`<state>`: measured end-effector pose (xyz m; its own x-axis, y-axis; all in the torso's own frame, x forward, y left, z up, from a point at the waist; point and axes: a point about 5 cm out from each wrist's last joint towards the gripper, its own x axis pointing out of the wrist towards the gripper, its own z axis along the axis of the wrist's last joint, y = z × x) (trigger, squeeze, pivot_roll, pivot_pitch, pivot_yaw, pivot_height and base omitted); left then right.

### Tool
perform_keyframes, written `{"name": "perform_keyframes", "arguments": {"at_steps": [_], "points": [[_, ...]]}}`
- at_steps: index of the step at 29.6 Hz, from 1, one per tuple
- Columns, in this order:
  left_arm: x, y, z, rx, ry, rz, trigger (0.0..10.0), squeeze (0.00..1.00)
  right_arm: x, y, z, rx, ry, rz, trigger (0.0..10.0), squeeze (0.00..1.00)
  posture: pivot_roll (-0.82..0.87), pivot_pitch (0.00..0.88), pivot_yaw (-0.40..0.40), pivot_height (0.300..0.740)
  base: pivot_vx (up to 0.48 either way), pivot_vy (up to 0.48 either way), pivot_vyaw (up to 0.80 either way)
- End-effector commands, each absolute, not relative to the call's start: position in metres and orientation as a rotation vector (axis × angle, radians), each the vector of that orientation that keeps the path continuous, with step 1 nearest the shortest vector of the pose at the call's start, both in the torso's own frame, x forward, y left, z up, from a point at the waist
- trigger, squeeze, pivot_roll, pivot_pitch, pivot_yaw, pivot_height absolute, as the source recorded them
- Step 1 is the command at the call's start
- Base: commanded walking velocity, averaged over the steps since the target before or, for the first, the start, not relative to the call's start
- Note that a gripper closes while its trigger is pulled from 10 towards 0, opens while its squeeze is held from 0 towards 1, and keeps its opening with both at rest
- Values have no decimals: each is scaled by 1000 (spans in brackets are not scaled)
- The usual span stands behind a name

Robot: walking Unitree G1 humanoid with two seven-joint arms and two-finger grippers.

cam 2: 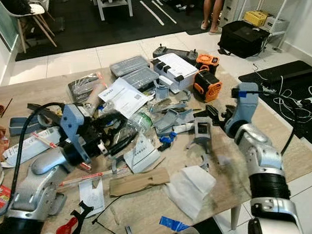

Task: Picking trash to rubbish bin

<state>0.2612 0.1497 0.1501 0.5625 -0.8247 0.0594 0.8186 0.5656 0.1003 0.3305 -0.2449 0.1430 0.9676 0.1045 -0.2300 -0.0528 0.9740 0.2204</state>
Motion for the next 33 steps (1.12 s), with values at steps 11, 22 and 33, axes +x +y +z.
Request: {"name": "perform_keyframes", "arguments": {"at_steps": [11, 22, 33], "points": [[255, 158, 149, 196, -21, -1009, 10000, 0, 315, -253, 151, 371, 522, 96, 10000, 0, -56, 0, -24, 740, 0, 0, 0], [254, 161, 146, 235, 9, -1011, 10000, 0, 302, -225, 129, 438, 684, 235, 10000, 0, -54, 0, -30, 740, 0, 0, 0], [254, 158, 145, 248, 12, -1006, 10000, 0, 292, -216, 108, 426, 780, 268, 9098, 0, -54, 0, -30, 740, 0, 0, 0]]}}
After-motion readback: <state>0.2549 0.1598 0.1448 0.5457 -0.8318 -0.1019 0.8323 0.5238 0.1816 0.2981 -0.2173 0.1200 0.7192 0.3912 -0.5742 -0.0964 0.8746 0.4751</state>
